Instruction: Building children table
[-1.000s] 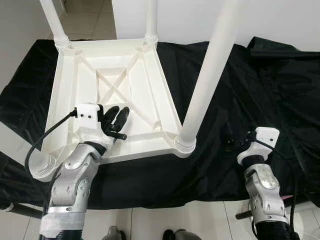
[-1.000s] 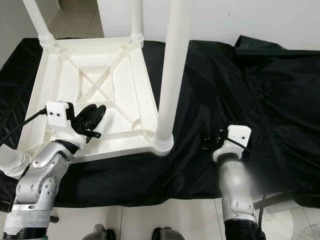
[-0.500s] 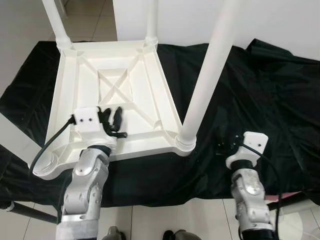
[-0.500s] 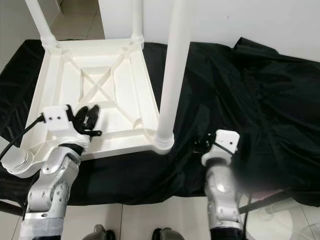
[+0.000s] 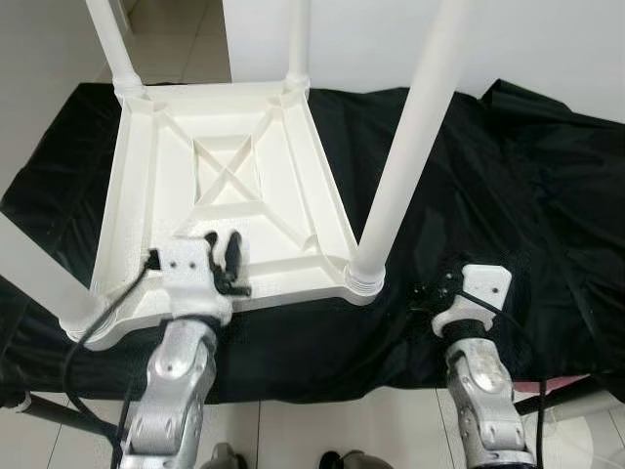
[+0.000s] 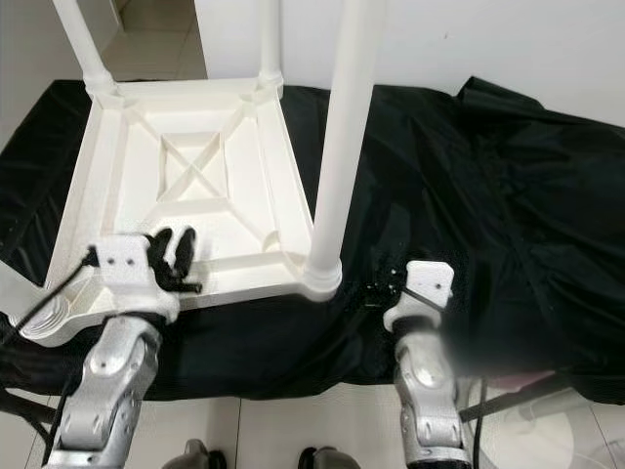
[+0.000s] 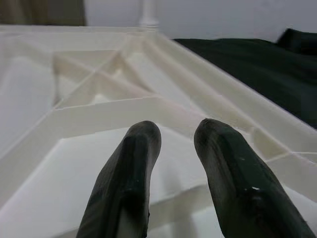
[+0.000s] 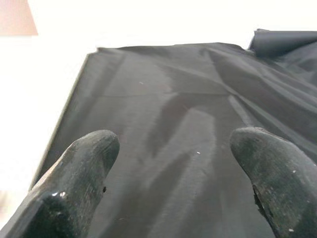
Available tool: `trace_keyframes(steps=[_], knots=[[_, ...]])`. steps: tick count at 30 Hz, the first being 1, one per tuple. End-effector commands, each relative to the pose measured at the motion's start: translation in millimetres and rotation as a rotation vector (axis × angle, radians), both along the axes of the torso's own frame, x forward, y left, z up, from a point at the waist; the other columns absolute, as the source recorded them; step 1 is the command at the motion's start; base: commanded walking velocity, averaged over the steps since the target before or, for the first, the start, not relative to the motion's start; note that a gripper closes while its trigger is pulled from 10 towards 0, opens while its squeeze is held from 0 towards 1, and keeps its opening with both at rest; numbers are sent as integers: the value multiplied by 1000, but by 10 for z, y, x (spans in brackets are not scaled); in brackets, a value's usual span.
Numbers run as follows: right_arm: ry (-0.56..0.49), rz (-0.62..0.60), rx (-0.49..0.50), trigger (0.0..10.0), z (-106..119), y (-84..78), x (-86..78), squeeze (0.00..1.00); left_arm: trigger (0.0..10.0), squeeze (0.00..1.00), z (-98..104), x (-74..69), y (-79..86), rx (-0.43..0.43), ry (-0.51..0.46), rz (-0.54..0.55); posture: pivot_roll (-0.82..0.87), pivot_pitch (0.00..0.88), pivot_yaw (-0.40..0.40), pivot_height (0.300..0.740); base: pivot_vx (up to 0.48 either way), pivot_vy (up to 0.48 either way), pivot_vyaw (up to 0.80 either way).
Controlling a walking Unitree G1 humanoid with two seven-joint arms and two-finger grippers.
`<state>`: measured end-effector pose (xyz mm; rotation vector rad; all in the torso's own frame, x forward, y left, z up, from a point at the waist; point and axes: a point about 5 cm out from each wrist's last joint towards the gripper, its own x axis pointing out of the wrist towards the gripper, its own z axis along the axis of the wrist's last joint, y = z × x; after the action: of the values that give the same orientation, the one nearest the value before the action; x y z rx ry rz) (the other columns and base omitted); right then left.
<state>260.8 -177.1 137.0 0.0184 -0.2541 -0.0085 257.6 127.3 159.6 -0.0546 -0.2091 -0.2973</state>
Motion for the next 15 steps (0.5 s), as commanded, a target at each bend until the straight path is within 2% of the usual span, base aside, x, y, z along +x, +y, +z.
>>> trace_keyframes(steps=[1, 3, 5, 8, 11, 13, 15], knots=[[13, 105, 6, 10000, 0, 13, -53, 0, 10000, 0, 10, -87, -93, -5, -9, -118, -55, 130, -23, 740, 0, 0, 0], [20, 194, 1, 10000, 14, 23, -87, 0, 10000, 0, -6, -140, -139, -16, 9, -183, -55, 139, -24, 740, 0, 0, 0], [43, 314, -39, 10000, 62, -43, -124, 0, 10000, 0, 22, -185, -152, 30, -9, -220, -59, 150, -23, 740, 0, 0, 0], [62, 377, -53, 10000, 98, -106, -143, 0, 10000, 0, 39, -203, -138, 4, 8, -236, -61, 153, -20, 740, 0, 0, 0], [72, 433, -91, 10000, 133, -147, -170, 0, 10000, 0, 53, -259, -152, 39, -15, -282, -56, 159, -12, 740, 0, 0, 0], [80, 498, -123, 10000, 165, -164, -177, 0, 10000, 0, 15, -310, -208, 104, -2, -355, -52, 162, -7, 740, 0, 0, 0], [89, 553, -155, 10000, 186, -147, -164, 0, 10000, 0, 33, -328, -258, 115, -11, -390, -48, 162, -6, 740, 0, 0, 0]])
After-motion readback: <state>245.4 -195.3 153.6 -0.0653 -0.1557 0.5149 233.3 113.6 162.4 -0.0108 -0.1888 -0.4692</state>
